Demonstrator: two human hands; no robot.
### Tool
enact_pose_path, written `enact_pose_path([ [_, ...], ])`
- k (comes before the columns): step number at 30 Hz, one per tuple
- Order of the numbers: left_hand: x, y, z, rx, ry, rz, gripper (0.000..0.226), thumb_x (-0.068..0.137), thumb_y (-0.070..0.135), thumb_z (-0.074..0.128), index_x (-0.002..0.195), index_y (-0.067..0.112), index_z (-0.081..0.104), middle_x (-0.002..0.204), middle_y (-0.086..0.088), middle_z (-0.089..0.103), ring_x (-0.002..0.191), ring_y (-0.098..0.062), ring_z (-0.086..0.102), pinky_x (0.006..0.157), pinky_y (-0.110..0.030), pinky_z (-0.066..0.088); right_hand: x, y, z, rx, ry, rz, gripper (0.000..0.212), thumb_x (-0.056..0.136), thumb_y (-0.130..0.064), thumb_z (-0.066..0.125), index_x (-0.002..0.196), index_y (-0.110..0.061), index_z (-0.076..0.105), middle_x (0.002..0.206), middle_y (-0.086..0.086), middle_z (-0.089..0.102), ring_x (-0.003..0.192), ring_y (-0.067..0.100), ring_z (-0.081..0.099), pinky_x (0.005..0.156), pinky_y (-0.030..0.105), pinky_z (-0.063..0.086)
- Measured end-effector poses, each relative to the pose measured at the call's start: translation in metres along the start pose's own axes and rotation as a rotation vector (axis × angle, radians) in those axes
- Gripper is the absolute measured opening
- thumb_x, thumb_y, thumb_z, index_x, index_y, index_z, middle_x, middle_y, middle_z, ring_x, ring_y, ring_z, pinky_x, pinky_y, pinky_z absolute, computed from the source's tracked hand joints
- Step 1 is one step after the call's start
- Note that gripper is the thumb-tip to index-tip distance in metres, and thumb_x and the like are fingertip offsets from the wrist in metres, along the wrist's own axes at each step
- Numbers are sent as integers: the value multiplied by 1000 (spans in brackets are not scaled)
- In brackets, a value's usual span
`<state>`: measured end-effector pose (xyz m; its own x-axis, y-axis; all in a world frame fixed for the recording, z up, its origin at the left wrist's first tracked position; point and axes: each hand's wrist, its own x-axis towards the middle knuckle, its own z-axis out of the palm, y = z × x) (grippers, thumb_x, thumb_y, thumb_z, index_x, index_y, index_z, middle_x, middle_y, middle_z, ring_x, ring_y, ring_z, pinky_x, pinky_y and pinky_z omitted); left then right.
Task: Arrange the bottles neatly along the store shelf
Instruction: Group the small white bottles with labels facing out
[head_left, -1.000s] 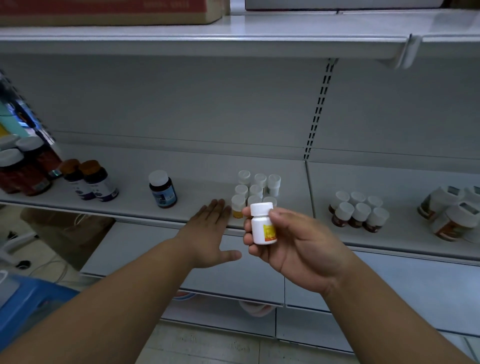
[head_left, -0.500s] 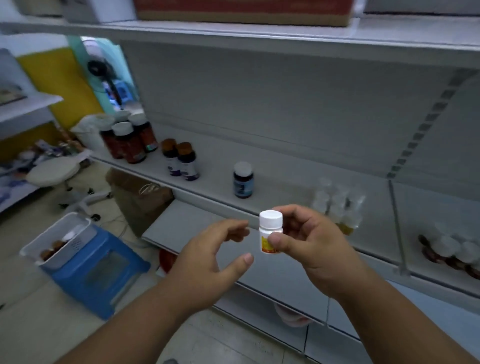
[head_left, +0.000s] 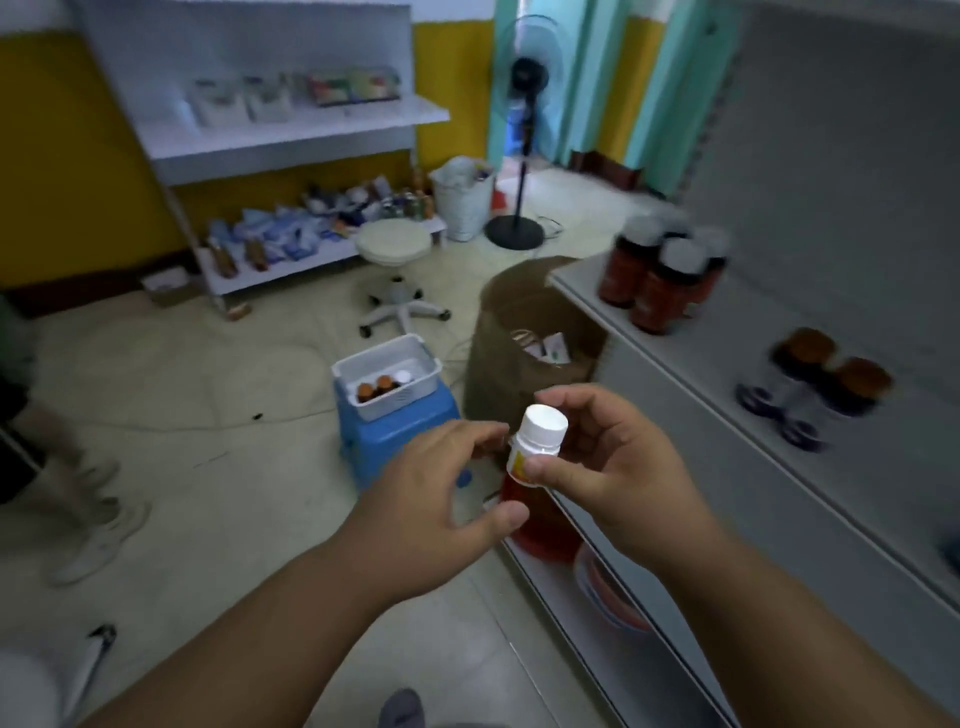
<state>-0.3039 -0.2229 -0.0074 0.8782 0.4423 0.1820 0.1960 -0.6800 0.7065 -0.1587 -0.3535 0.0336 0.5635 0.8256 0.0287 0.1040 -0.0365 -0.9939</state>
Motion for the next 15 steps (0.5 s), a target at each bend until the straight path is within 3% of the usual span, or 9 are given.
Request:
enact_pose_path([
  [3,14,-46,-37,53,38,-47,70,77,74,52,137,37,47,130,23,52,120,4,47,98,-25,44,55,4,43,-47,-64,-22,47,72,7,76,109,-17,60,89,-9,70,83,7,66,74,21,52],
  [7,36,-98,-66,106,50,-109,75,76,74,51,140,34,45,133,21,51,121,4,46,99,-24,42,116,13,77,-194,-83,-98,46,75,-7,80,110,-31,61,95,-13,69,84,6,67,74,21,51],
  [10,67,-136,-71,122,28,-152,77,76,75,49,142,37,42,134,21,50,123,3,45,100,-23,40,165,26,90,-271,-114,-118,41,77,-12,80,109,-28,62,95,-17,67,86,6,67,76,21,54],
  [15,144,-202,-70,155,9,-213,69,79,68,54,138,33,46,130,18,52,119,-2,47,98,-27,42,265,56,100,-425,-186,-202,34,81,-17,77,108,-28,59,96,-20,65,90,0,62,77,9,44],
])
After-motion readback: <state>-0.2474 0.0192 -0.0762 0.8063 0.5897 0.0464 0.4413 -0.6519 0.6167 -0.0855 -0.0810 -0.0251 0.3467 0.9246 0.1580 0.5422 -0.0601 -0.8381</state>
